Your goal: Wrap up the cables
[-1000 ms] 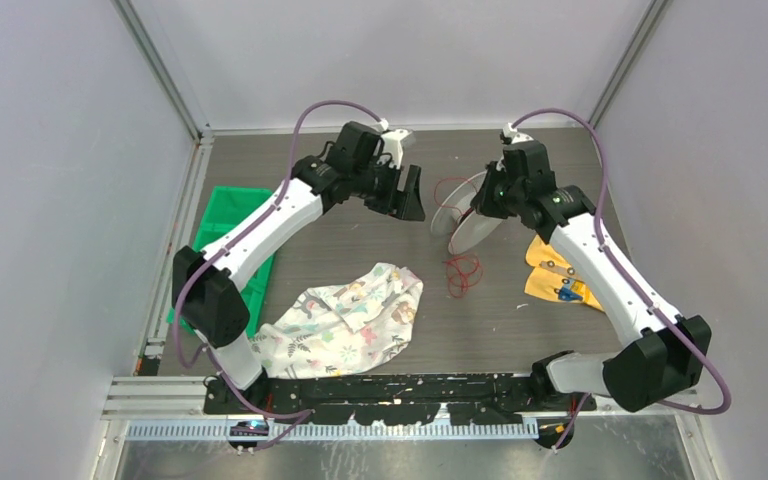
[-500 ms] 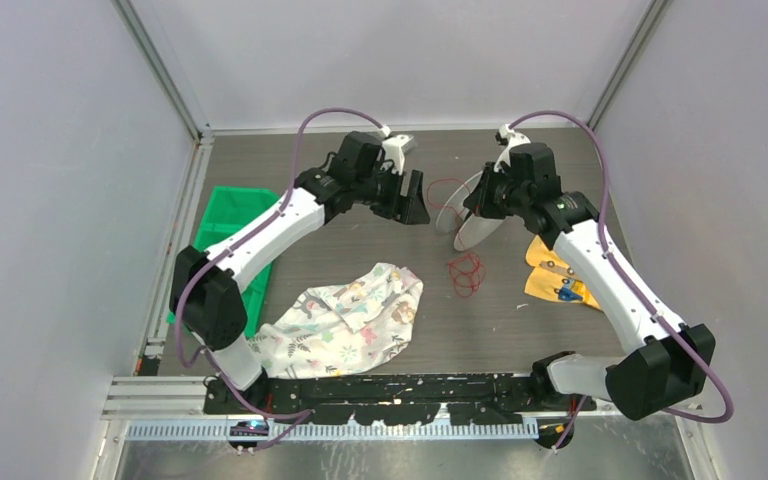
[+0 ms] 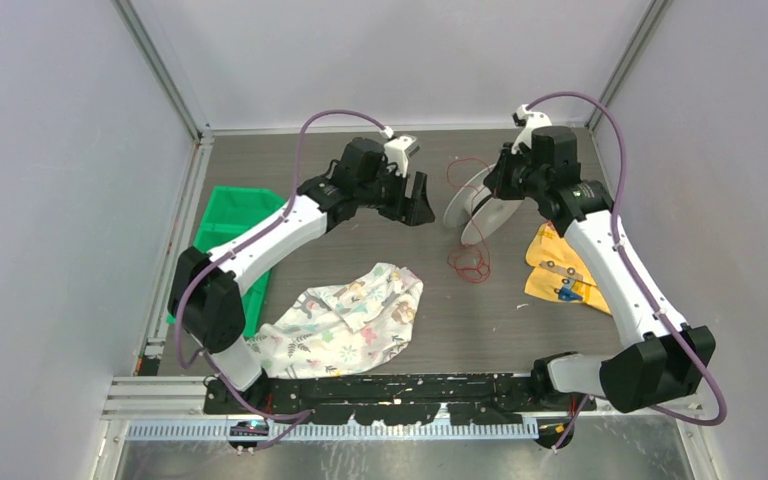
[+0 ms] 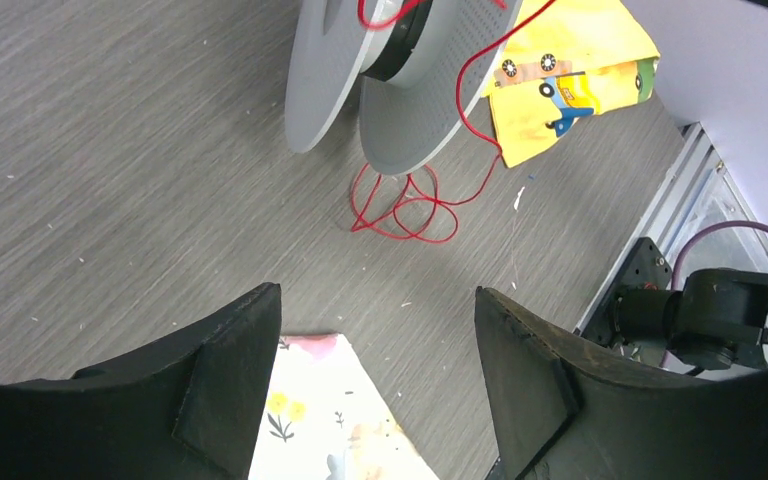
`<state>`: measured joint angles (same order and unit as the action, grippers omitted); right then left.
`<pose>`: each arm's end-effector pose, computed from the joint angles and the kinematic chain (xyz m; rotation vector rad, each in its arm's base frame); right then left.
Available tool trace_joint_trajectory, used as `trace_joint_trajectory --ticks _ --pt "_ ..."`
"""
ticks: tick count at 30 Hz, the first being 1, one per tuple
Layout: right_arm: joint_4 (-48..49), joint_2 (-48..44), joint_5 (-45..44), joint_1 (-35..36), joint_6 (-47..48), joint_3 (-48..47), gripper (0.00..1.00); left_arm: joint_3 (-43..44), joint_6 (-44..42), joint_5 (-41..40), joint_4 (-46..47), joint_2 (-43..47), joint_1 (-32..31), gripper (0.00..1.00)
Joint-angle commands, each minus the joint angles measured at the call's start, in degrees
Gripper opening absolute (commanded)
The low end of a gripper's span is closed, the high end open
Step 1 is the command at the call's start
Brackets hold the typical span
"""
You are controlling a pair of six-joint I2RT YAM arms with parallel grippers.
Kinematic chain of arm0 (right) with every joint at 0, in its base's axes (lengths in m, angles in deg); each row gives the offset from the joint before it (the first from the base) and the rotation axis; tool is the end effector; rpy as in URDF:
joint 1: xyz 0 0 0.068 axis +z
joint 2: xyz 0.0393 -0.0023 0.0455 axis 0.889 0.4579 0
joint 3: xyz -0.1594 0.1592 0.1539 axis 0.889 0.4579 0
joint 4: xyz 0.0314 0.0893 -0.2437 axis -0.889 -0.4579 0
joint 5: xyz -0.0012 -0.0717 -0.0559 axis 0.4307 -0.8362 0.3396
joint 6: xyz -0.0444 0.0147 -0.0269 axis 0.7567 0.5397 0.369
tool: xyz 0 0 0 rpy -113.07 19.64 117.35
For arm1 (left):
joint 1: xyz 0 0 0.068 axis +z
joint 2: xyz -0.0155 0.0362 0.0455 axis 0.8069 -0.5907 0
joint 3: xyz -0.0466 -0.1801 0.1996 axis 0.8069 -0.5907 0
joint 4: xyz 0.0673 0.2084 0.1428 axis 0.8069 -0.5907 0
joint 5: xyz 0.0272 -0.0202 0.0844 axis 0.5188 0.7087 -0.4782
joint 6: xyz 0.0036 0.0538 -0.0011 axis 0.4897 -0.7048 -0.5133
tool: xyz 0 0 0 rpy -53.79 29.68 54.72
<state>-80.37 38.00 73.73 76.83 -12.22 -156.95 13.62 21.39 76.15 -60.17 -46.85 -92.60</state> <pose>0.2741 0.0731 0.3706 -0.1106 2.1400 0.3947 0.2960 -0.2550 0.3250 0.6035 2.1726 -0.9887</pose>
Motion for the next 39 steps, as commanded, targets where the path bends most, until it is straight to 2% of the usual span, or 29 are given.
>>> trace_joint_trajectory --ticks 1,6,11,14,18,23,26,29,32,33,39 --pt "3.79 -2.82 -0.74 -2.13 -0.24 0.10 0.01 3.35 -2.05 -2.55 5.11 -0.49 -1.31 0.72" --pt "3.70 -3.36 -6.23 -2.99 -3.14 0.45 0.01 6.39 -4.74 -8.00 10.67 -5.75 -3.03 0.72" --pt "4.66 -8.32 -14.85 -4.41 -7.54 1.81 0.01 12.19 -8.58 -14.78 14.54 -13.34 -5.96 0.75" --pt "4.07 -12.38 -19.51 -5.11 -8.68 2.04 0.00 15.32 -8.55 -14.53 16.50 -17.71 -6.58 0.74" --pt "2.86 -17.81 -24.98 -5.55 -10.81 1.77 0.00 15.32 -7.38 -13.81 24.23 -21.48 -7.06 0.72" --pt "0.43 -21.99 -26.86 -5.57 -12.06 0.22 0.00 23.01 -5.40 -15.63 24.02 -29.75 -7.64 0.67" --pt "-0.94 -22.83 -25.94 -5.61 -12.15 -0.48 0.00 26.88 -5.08 -17.86 24.36 -34.21 -7.77 0.57" --pt "-3.35 -22.69 -24.79 -5.56 -12.15 -1.07 0.00 28.86 -5.24 -18.29 24.81 -36.11 -7.86 0.34" --pt "-4.19 -22.99 -24.86 -5.56 -12.33 -0.14 0.00 29.00 -5.51 -18.55 23.60 -34.72 -7.86 0.05" --pt "-4.19 -23.09 -24.73 -5.59 -12.34 0.20 0.00 28.54 -6.26 -18.28 23.06 -33.59 -7.86 0.01" --pt "-3.92 -21.76 -21.02 -5.56 -10.27 1.01 0.00 17.29 -15.48 -9.25 19.71 -21.03 -6.60 0.01"
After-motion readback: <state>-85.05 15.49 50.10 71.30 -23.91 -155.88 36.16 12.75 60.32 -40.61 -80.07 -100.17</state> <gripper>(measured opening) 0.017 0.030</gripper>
